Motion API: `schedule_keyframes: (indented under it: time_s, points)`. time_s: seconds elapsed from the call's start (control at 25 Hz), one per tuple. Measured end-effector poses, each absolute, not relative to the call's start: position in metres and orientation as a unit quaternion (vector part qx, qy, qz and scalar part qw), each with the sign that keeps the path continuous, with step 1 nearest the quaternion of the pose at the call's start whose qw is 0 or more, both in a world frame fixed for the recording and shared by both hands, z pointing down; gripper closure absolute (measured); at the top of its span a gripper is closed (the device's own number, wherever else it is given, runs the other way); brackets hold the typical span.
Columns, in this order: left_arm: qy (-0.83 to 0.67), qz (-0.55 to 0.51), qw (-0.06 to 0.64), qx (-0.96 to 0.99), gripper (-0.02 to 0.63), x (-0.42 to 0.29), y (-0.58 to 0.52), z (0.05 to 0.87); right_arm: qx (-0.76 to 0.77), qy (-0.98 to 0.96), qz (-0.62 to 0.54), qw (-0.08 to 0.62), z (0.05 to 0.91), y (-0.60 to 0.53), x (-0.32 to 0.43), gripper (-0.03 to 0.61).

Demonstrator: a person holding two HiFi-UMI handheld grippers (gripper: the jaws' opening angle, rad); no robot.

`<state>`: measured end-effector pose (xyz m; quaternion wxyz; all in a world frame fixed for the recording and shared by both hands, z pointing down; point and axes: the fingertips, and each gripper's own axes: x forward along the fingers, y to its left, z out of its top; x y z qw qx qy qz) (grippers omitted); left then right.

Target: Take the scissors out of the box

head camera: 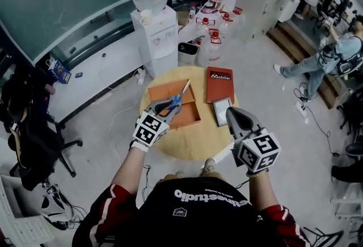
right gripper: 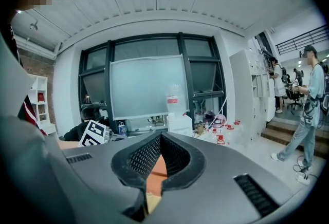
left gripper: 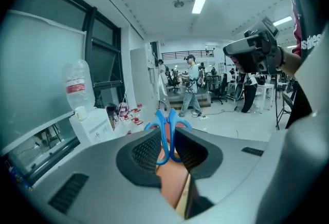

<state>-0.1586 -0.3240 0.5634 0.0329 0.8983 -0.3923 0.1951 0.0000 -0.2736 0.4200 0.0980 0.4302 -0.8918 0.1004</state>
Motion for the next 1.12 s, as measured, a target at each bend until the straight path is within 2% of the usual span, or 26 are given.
schedule_keyframes:
  time_s: [0.36, 0.76, 1.12]
  points:
    - [-0.412, 0.126, 0.029, 0.902, 0.517, -0.16, -0.302, 0.518, 0.424, -0.897, 0.089, 0.088, 0.407, -0.27, -0.011, 0.551]
    - [-0.431, 0.057, -0.025, 0.9, 0.518, -0.169, -0.292, 0.459, 0.426, -0.897, 0.082, 0.087, 0.403, -0.273, -0.01, 0.551]
    - [-0.442, 0.031, -0.045, 0.896, 0.518, -0.179, -0.277, 0.416, 0.428, -0.897, 0.068, 0.085, 0.391, -0.276, -0.011, 0.551]
